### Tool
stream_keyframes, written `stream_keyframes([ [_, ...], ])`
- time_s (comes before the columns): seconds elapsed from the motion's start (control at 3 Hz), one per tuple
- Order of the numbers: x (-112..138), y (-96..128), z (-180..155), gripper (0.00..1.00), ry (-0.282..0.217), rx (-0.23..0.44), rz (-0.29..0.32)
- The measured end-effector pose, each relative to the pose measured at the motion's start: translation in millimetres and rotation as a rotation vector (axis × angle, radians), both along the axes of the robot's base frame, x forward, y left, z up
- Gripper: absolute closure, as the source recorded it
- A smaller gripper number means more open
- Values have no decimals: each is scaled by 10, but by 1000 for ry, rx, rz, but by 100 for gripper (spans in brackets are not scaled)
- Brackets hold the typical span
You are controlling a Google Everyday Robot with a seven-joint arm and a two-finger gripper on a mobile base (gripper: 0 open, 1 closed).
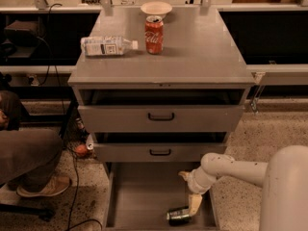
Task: Pick green can from bottom drawer and place on counter
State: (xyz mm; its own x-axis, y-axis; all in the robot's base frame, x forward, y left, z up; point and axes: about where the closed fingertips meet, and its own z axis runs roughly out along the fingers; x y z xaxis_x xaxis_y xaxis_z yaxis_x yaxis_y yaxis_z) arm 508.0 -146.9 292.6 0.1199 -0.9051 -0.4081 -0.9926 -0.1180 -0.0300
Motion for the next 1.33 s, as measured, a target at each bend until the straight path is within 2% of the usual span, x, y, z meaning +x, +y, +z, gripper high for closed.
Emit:
stream_keyframes([
  [0.33, 75, 28, -356, 0, -22, 1, 47],
  [1.0, 142, 18, -1031, 0, -52, 7, 98],
  [1.33, 121, 30, -1306, 0, -44, 11, 111],
])
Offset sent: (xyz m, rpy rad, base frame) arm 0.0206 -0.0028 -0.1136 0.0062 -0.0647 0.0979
